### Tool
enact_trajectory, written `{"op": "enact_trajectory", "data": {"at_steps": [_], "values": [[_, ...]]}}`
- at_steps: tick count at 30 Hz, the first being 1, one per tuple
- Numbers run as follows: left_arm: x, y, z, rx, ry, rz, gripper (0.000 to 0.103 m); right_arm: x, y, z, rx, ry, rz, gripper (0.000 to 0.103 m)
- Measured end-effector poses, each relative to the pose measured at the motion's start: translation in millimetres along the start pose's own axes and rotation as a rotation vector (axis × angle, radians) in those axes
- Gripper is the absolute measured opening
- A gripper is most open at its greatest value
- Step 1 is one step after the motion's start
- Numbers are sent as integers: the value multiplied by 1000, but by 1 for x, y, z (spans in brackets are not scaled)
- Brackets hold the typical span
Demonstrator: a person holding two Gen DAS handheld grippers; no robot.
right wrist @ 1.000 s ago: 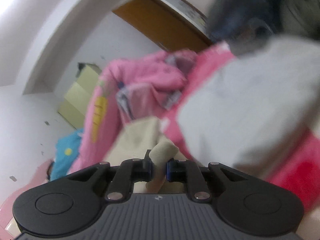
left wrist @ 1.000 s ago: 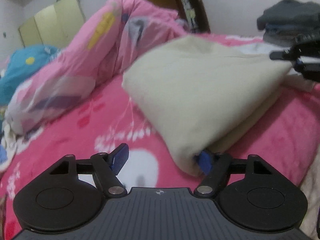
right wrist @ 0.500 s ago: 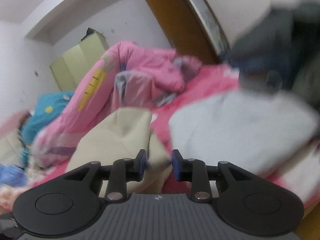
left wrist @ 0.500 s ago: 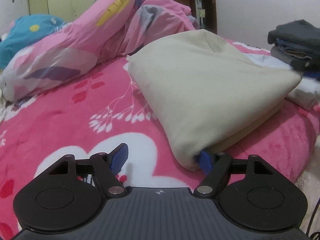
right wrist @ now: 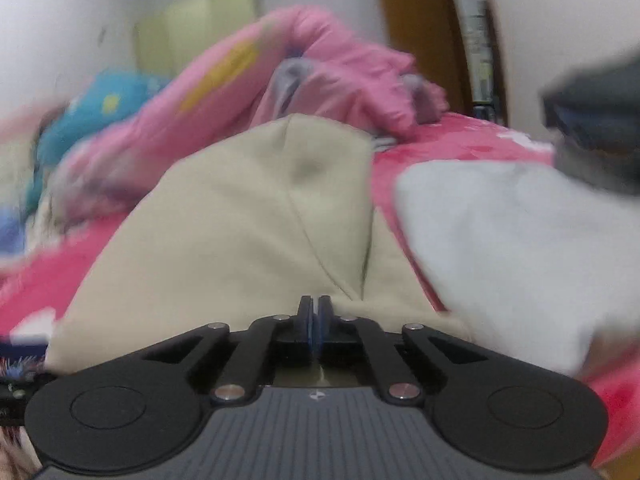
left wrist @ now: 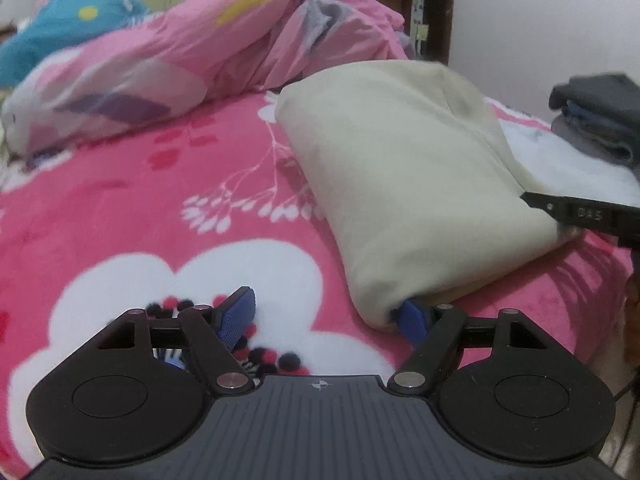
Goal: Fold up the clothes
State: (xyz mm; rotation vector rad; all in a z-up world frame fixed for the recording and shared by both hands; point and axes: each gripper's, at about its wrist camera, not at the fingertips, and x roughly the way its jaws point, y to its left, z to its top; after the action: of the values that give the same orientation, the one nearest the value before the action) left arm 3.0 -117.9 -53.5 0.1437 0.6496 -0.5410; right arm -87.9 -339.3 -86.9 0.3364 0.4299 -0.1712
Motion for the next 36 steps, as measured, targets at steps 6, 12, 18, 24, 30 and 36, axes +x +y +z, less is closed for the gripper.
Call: {"op": "enact_trajectory", "data": {"at_steps": [6,12,18,24,30,36], "values": [[0,8,-4,-34,6,-37,80,0,4,-2,-34,-3,-11,0],[-32,21,-4,13,-9,-46,69,5,1,-2,-18,-28,-7,0],[-60,20,28,-14,-228,-149,70,7,-2,-2,-11,-41,15,0],[5,-25,38,104,-162,-218,51,3,-4,3,18,-24,29,0],[11,-28,19,164,-217,-173,52,-10,25,57,-120,-3,109,4],[9,-34,4,197,-270,-142,52,46,68,107,-245,41,188,3]]}}
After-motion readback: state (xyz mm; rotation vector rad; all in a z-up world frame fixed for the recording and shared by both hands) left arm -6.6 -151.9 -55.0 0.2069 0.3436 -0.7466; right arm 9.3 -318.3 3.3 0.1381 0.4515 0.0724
